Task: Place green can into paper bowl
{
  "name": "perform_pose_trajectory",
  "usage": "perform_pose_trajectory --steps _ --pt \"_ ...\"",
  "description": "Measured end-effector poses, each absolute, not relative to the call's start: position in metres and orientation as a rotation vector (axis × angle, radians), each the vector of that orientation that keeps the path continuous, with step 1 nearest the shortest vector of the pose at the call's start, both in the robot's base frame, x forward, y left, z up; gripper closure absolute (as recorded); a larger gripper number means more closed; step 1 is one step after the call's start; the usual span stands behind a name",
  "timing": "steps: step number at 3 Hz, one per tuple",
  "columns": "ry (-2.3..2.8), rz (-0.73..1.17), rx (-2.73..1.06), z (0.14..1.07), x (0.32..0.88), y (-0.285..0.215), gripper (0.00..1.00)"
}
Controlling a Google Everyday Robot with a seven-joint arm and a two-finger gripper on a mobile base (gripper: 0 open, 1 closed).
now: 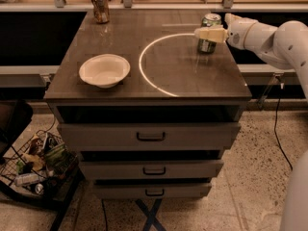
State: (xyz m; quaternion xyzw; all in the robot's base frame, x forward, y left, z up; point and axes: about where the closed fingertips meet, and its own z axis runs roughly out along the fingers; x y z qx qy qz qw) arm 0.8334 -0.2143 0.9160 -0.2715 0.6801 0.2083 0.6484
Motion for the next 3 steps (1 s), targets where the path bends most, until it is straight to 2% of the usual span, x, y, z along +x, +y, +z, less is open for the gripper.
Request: perform_pose_trajectory --steps 2,3 --pt "1.545 0.483 -0.623 0.9145 0.8350 -0.2070 0.61" --pt "1.545 0.489 -0.627 0.9133 0.8360 -0.2020 0.93"
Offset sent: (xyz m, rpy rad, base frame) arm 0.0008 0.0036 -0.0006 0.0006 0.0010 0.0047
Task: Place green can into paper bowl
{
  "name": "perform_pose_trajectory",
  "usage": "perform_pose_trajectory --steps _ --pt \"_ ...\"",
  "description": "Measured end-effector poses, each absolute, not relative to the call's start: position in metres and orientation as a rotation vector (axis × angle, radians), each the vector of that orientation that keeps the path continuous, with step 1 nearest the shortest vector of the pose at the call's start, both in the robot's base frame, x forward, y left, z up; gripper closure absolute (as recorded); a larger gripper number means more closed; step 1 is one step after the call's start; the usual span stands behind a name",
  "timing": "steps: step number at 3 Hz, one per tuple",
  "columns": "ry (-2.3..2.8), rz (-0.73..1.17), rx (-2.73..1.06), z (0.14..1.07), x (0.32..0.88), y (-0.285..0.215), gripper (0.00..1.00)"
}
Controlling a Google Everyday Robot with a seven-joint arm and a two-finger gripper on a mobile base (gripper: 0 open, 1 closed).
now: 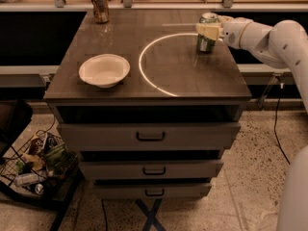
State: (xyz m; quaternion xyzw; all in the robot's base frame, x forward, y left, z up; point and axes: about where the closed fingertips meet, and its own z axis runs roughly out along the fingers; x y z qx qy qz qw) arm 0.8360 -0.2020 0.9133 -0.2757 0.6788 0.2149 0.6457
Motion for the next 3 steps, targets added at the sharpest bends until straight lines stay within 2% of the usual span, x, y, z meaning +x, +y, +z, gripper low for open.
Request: perform_pose_trajectory --steps 1,3 --pt "1.545 0.492 -0.629 0.913 0.836 -0.200 1.00" --pt "1.508 0.482 -0.625 0.960 0.828 -0.185 1.00"
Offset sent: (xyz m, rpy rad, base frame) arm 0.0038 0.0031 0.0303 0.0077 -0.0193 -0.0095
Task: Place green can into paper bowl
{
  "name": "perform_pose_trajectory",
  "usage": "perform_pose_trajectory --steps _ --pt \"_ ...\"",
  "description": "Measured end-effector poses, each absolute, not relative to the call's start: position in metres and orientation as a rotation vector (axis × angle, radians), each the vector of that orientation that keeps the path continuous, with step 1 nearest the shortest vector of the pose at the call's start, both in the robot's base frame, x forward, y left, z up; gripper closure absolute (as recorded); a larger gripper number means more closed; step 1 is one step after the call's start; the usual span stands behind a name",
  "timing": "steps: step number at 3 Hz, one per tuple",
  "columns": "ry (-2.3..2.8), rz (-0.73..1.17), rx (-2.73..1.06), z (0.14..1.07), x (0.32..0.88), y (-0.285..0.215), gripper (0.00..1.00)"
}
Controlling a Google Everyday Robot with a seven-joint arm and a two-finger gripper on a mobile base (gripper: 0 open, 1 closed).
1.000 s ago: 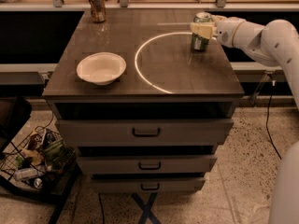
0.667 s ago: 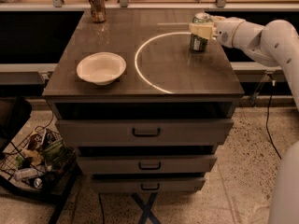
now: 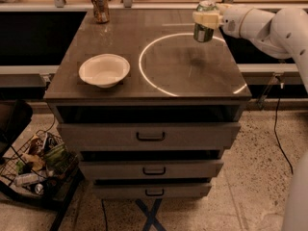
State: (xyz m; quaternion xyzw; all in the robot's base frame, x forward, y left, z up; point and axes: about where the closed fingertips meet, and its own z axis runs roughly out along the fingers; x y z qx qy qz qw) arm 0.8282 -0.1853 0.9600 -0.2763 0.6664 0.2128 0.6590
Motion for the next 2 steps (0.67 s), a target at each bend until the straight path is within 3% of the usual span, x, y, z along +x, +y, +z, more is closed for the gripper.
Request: perform_pose_trajectory --steps 2 --pt "1.412 0.522 -0.687 1.007 0.740 -0.126 1.00"
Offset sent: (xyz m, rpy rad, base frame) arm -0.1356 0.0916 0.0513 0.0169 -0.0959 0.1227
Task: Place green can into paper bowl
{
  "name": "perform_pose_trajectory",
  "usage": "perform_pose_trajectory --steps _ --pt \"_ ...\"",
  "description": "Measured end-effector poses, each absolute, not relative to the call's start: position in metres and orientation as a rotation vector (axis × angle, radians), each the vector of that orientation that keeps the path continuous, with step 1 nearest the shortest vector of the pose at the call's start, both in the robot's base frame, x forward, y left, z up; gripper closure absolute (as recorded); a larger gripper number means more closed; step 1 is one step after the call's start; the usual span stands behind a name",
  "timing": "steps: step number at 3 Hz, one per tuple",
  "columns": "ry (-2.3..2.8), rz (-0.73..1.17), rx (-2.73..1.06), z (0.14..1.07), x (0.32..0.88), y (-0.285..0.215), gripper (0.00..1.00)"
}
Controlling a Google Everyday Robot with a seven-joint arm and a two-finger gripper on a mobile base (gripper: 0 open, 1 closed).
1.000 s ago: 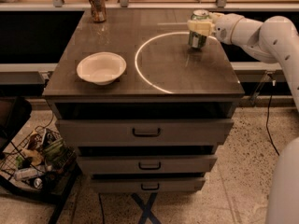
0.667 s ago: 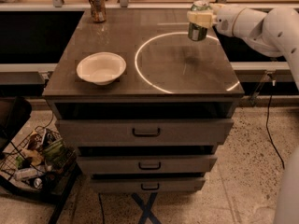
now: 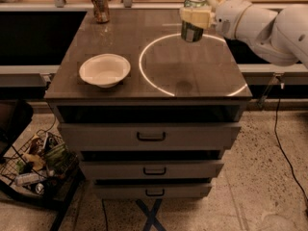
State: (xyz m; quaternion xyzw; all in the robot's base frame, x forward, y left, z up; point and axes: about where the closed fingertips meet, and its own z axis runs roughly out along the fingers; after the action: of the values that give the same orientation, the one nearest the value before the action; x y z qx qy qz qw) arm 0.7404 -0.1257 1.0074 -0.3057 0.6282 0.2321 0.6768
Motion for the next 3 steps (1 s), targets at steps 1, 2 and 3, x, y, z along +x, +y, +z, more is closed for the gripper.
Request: perform_pose_trajectory --steps 1,2,3 --pt "1.389 0.596 -0.742 1.000 0.705 -0.089 1.00" --pt "1.343 0.689 -0.821 0.998 0.672 -0.048 1.00" --pt "1.270 0.796 -0.916 0.999 0.648 -0.003 1.00"
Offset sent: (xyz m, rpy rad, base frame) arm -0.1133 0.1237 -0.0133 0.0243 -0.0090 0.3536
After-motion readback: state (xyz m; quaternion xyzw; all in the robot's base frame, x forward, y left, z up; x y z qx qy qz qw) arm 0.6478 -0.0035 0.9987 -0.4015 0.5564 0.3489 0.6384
